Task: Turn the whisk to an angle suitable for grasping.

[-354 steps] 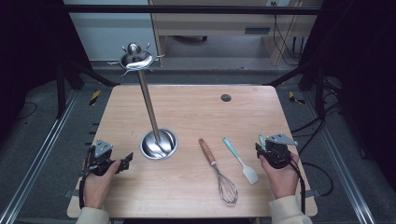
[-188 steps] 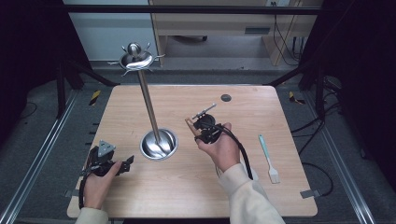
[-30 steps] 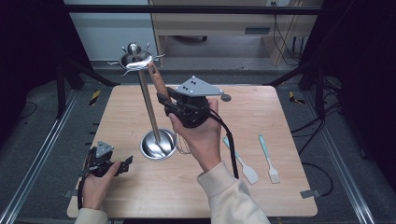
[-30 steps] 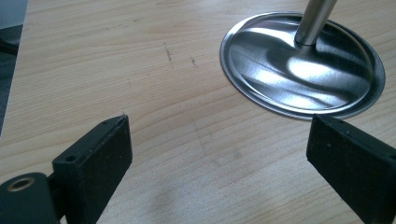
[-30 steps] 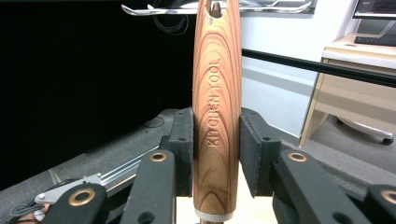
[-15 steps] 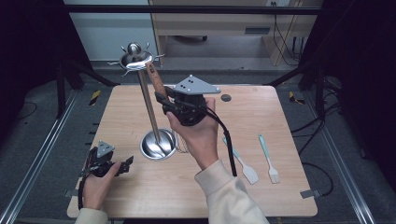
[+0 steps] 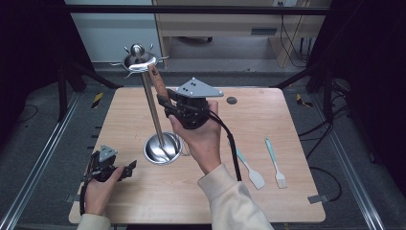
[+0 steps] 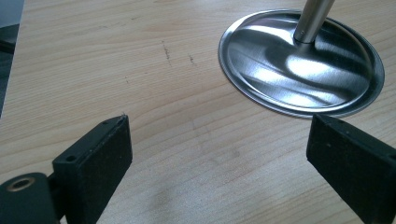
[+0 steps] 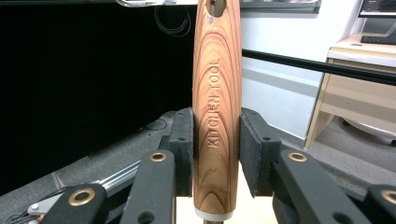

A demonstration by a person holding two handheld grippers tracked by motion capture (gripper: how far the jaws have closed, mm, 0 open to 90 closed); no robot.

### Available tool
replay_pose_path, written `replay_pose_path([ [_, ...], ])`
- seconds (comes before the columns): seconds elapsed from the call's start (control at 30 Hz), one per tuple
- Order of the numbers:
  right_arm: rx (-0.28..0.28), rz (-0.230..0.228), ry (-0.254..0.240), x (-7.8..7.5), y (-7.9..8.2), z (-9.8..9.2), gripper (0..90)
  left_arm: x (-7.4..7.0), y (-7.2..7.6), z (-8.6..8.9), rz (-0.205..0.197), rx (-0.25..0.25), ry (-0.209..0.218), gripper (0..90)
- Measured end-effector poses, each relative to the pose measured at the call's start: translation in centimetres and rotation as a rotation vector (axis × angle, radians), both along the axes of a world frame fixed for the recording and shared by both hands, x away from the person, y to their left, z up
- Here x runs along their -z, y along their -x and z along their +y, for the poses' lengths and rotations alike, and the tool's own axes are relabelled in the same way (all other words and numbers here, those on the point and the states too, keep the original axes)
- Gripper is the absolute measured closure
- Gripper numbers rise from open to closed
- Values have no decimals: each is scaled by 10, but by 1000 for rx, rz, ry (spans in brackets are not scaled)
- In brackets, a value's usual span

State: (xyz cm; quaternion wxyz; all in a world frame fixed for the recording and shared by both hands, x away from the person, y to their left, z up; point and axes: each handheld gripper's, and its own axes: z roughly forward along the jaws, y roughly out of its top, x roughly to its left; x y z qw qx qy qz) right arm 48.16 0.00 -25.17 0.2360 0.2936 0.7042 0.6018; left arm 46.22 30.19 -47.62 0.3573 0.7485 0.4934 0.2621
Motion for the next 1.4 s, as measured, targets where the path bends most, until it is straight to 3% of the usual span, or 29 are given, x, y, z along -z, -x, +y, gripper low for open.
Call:
replay_pose_path([
  [0.87,19,-10,26,8,-2,4,686,0,0,1,3,3,-3,65],
  [1.4,29,-9,14,11,-1,6,684,0,0,1,-2,-2,3,66],
])
